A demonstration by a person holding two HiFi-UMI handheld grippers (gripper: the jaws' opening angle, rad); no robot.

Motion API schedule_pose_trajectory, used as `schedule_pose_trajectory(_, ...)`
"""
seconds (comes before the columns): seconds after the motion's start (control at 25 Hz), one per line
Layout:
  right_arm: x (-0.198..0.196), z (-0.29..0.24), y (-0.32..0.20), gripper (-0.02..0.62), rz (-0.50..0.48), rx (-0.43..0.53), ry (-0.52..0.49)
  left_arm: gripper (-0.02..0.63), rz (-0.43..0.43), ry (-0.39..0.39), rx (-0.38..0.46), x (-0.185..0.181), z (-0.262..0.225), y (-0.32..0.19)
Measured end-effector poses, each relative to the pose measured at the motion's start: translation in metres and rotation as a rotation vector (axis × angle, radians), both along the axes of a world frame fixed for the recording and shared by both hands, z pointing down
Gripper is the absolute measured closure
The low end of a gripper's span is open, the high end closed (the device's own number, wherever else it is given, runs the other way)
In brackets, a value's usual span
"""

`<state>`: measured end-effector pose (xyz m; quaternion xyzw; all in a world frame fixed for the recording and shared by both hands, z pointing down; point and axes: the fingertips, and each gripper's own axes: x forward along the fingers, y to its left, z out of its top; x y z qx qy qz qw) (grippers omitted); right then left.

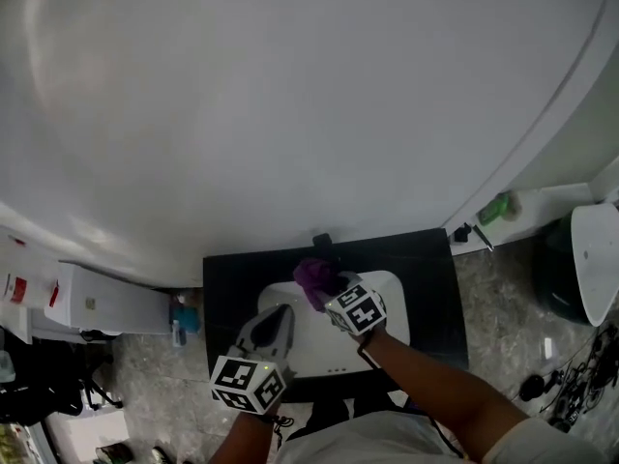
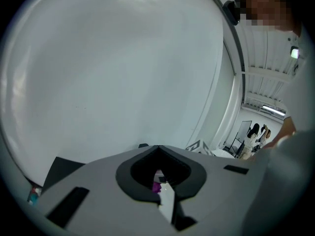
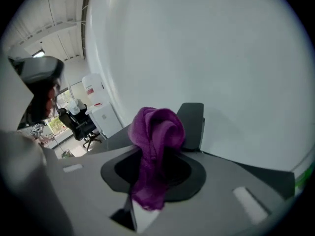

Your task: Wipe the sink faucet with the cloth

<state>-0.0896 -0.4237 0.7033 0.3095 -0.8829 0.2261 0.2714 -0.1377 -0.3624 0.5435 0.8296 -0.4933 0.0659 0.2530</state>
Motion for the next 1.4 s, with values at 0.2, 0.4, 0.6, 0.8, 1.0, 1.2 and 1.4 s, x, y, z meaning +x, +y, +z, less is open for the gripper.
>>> schedule_pose_trajectory(0.2,0.005,0.015,0.035,0.492,-0.044,-0.046,0.010,0.600,-0.008,0.009,-0.003,-0.005,0.002,0.002)
schedule_pose_trajectory(0.4,0.054,0.011,0.061,0.492,0.043,-0.112,-0.047,0.600,-0.019,0.007,-0.003,-0.013,0.003,0.001)
schedule_pose_trajectory(0.6,0.087,-0.041,-0.040,0.492,0.153,0.059,-0.072,0.600,-0.015,-0.017,0.011,-0.009,0.002,-0.003)
schedule_pose_trajectory(0.8,0.061,-0.003,-0.087,0.495,0.064,0.055,-0.016,0.600,-0.003,-0.036,-0.001,-0.001,0.006,-0.004)
schedule_pose_trajectory(1.0,0.059,0.071,-0.088,0.497,0.089,-0.058,0.003,0.600,0.001,-0.053,-0.019,-0.001,0.018,-0.003)
schedule_pose_trajectory(1.2,0.060,0.122,-0.086,0.500,0.098,-0.118,0.053,0.600,-0.021,-0.051,-0.042,-0.007,0.031,0.002)
schedule_pose_trajectory(1.4,0.064,0.053,-0.086,0.495,0.100,-0.015,-0.021,0.600,-0.045,-0.052,-0.022,-0.011,0.014,0.009)
